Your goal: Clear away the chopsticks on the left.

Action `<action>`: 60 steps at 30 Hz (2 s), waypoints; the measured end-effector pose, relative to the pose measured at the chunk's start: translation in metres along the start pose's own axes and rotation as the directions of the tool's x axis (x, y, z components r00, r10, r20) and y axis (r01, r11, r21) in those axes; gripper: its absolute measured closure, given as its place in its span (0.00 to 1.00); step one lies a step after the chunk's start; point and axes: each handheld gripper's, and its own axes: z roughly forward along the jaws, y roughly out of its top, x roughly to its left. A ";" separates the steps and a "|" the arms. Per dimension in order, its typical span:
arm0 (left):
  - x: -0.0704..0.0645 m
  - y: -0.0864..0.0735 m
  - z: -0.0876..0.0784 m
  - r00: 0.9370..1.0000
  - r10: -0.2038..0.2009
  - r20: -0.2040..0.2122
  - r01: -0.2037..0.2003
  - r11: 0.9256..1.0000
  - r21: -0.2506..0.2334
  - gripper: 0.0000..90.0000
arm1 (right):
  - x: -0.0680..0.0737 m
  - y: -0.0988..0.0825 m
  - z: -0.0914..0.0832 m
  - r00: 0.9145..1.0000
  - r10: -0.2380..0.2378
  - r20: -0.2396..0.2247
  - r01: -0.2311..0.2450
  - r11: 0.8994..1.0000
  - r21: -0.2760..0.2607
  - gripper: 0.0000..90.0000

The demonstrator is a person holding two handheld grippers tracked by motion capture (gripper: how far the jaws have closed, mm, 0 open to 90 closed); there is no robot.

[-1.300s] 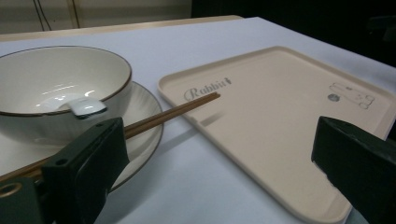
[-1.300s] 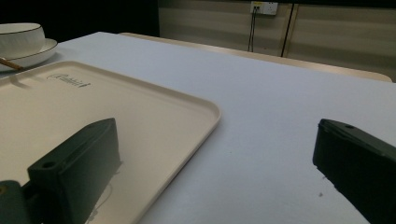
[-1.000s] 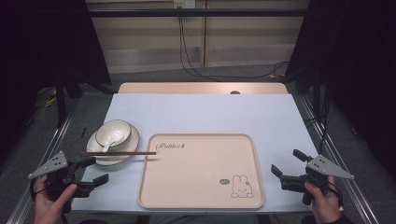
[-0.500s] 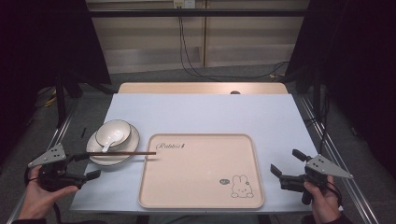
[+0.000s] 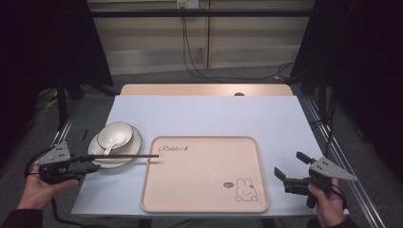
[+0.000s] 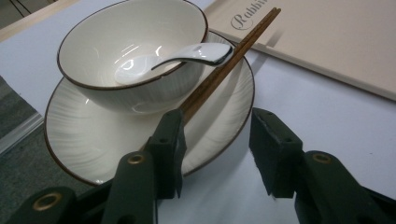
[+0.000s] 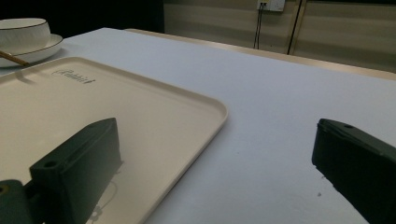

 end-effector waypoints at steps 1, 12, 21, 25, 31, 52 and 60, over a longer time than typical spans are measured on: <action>0.002 0.002 0.001 1.000 0.011 -0.010 -0.011 1.000 0.021 0.65 | 0.000 0.000 0.000 1.000 -0.001 -0.002 0.001 1.000 -0.002 0.01; 0.017 0.002 0.017 0.998 0.061 0.016 -0.061 0.996 0.058 0.80 | 0.000 0.000 0.001 1.000 0.000 -0.007 0.000 1.000 0.000 0.01; 0.023 0.001 0.028 0.997 0.071 0.018 -0.072 0.996 0.060 0.80 | 0.000 0.000 0.000 1.000 0.000 -0.008 0.000 1.000 0.002 0.01; 0.022 0.002 0.033 0.995 0.093 0.039 -0.096 0.992 0.087 0.81 | 0.001 0.000 0.001 1.000 0.001 -0.004 -0.001 1.000 0.000 0.01; 0.021 0.004 0.036 0.994 0.097 0.058 -0.103 0.989 0.102 0.83 | 0.000 0.000 0.000 1.000 0.003 -0.008 -0.003 1.000 0.001 0.01; 0.018 0.009 0.040 0.983 0.105 0.153 -0.124 0.985 0.119 0.94 | 0.001 0.000 0.001 1.000 0.009 -0.004 -0.009 1.000 0.003 0.01; 0.012 0.010 0.034 0.988 0.051 0.148 -0.063 0.995 0.075 0.95 | 0.001 0.000 0.001 1.000 0.007 -0.007 -0.007 1.000 0.001 0.01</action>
